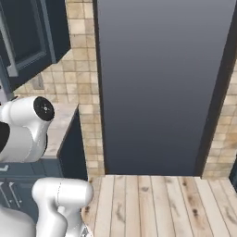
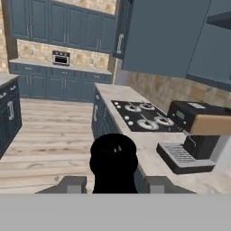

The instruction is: Sort all alcoholic drinks to one cabinet, and non-alcoholic drinks to the other.

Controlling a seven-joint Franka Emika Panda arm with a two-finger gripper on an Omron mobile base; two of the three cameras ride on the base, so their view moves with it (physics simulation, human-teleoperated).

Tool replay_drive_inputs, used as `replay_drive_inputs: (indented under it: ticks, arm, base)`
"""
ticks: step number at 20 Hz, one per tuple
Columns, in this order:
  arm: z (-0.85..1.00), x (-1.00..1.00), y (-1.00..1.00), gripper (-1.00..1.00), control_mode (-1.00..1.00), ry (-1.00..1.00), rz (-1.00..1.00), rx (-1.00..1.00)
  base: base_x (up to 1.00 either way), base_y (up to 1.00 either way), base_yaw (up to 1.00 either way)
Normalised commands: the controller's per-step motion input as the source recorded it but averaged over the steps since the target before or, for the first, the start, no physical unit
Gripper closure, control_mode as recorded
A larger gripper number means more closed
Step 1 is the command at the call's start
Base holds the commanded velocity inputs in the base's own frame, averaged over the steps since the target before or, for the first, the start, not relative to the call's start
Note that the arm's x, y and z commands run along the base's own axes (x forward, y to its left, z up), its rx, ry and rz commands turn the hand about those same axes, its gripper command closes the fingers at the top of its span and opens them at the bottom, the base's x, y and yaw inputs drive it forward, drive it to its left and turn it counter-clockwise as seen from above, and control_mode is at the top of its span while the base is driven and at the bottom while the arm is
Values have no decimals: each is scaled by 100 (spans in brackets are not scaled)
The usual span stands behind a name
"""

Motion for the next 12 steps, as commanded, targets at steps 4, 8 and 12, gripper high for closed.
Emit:
replay_drive_inputs:
  ticks: [4,8,12]
  arm:
    - [0,0,0,100,100,0,0,0]
    - [0,0,0,100,100,0,0,0]
    - [0,0,0,100,100,0,0,0]
  base:
    - [-35,82,5]
    - [-31,83,1]
    - [-25,75,0]
